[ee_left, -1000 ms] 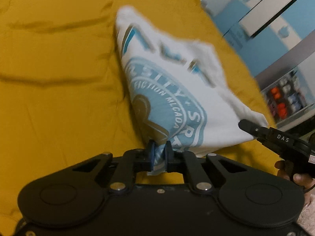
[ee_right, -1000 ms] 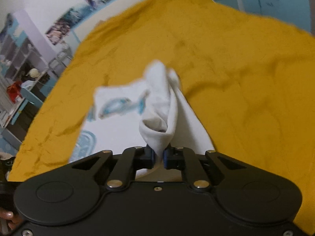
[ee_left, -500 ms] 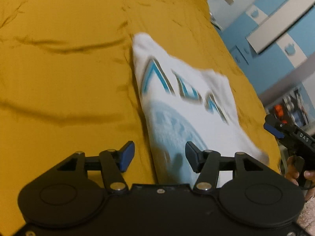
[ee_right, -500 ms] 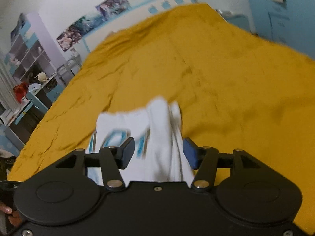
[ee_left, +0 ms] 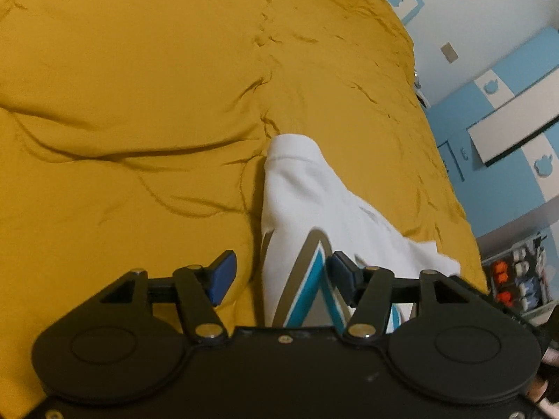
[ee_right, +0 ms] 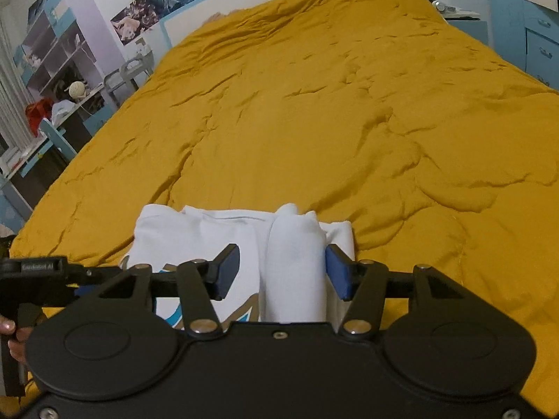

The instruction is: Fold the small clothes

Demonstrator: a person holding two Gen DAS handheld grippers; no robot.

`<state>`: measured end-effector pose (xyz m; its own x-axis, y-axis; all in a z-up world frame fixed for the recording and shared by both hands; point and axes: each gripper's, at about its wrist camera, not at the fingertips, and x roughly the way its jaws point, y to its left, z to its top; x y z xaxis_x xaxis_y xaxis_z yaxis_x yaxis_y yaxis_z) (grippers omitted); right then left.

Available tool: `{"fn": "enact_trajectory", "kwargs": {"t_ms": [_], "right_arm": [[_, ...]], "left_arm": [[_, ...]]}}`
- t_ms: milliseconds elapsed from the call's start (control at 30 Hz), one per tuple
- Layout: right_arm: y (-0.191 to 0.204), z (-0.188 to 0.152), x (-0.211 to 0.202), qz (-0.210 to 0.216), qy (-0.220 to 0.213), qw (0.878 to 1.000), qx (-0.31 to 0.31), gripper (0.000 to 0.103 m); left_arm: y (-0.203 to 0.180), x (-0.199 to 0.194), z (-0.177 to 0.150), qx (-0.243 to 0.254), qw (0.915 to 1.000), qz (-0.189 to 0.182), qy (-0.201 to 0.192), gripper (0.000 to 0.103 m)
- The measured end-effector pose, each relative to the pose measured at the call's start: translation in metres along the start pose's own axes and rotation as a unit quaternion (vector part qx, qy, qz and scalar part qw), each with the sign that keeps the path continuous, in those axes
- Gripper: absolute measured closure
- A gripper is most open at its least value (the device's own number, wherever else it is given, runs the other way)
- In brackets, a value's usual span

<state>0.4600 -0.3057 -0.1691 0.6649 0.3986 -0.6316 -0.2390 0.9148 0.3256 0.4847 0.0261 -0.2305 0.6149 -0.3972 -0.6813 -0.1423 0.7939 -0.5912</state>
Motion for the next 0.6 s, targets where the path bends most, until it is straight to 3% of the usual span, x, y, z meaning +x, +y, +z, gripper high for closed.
{"fn": "enact_trajectory", "kwargs": {"t_ms": [33, 100, 133, 167, 233, 267, 300, 400, 600], "right_arm": [[0.0, 0.001, 0.003, 0.0, 0.002, 1.0, -0.002, 0.049], [0.0, 0.002, 0.01, 0.003, 0.007, 1.0, -0.006, 0.077], [0.0, 0.003, 0.013, 0.004, 0.012, 1.0, -0.011, 0.077], [-0.001, 0.004, 0.016, 0.001, 0.013, 1.0, -0.015, 0.079], [0.0, 0.009, 0.01, 0.008, -0.003, 1.0, -0.027, 0.083], [0.0, 0.011, 0.008, 0.011, -0.013, 0.999, -0.031, 0.085], [-0.002, 0.015, 0.004, 0.016, -0.025, 0.999, -0.032, 0.094], [-0.009, 0.021, 0.0, 0.029, -0.049, 0.998, -0.031, 0.094], [-0.032, 0.002, 0.035, 0.008, -0.004, 1.0, -0.017, 0.09]], "left_arm": [[0.002, 0.004, 0.003, -0.007, 1.0, -0.004, -0.001, 0.04], [0.004, 0.011, 0.004, -0.018, 0.9998, -0.011, -0.007, 0.043], [0.006, 0.015, 0.006, -0.023, 0.9996, -0.016, -0.008, 0.047], [0.007, 0.019, 0.007, -0.027, 0.9993, -0.022, -0.01, 0.077], [0.007, 0.021, 0.01, -0.028, 0.9993, -0.021, -0.011, 0.088], [0.008, 0.017, 0.009, -0.026, 0.9991, -0.026, -0.021, 0.089], [0.01, 0.013, 0.007, -0.024, 0.9987, -0.032, -0.031, 0.09], [0.013, 0.006, 0.001, -0.025, 0.9974, -0.039, -0.055, 0.09], [0.019, 0.021, -0.005, -0.012, 0.9996, 0.005, -0.027, 0.08]]}}
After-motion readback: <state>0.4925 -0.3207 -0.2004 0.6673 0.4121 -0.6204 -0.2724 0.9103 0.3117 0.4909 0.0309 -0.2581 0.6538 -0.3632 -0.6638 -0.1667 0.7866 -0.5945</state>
